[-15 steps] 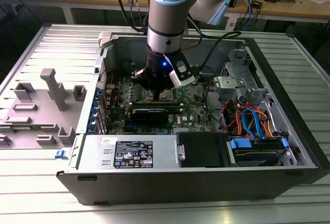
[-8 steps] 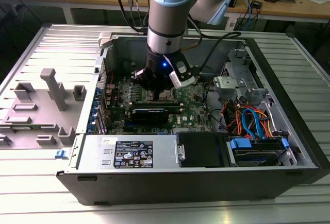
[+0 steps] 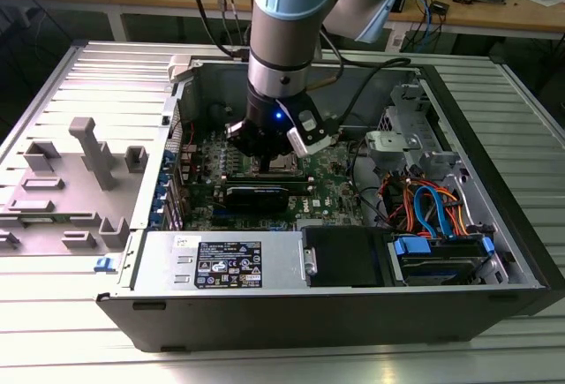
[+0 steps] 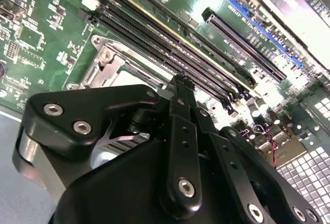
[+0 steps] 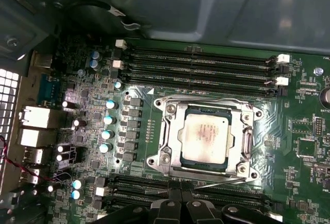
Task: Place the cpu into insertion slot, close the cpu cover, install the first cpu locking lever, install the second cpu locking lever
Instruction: 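Install the second cpu locking lever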
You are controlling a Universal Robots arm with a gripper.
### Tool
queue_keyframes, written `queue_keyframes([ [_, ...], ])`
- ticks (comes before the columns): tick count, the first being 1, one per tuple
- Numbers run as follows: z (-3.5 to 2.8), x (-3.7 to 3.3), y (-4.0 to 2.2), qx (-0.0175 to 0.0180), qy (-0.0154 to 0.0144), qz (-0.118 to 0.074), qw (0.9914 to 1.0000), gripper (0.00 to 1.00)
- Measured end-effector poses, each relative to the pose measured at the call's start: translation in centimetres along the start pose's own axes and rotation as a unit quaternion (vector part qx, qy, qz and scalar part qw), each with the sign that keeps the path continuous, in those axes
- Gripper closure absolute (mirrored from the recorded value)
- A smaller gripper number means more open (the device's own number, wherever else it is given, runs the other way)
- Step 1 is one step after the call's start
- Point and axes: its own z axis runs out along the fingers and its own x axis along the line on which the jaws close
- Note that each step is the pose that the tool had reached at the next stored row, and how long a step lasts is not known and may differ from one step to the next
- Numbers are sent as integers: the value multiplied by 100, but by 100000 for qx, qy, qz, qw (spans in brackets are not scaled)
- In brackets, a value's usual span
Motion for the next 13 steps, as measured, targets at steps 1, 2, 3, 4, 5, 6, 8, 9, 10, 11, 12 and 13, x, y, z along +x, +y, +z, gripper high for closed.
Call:
queue_keyframes([
  [1,2,15,-6,-153,-10,-90,100000,89],
  [2,3,30,-17,-251,-16,-202,99999,89],
  [3,2,34,-28,-257,-12,-263,99999,89],
  [4,1,40,-47,-267,-4,-339,99999,89],
  [5,1,46,-59,-279,-4,-387,99999,89],
  [6,0,54,-68,-300,-1,-432,99999,89],
  [8,1,77,-82,-388,-2,-557,99998,89],
  [9,2,88,-84,-473,-8,-615,99997,89],
  [10,3,98,-83,-565,-10,-659,99996,89],
  [11,8,109,-82,-639,-25,-686,99996,89],
  [12,16,113,-82,-682,-35,-696,99995,89],
  [13,24,118,-82,-729,-29,-706,99995,89],
])
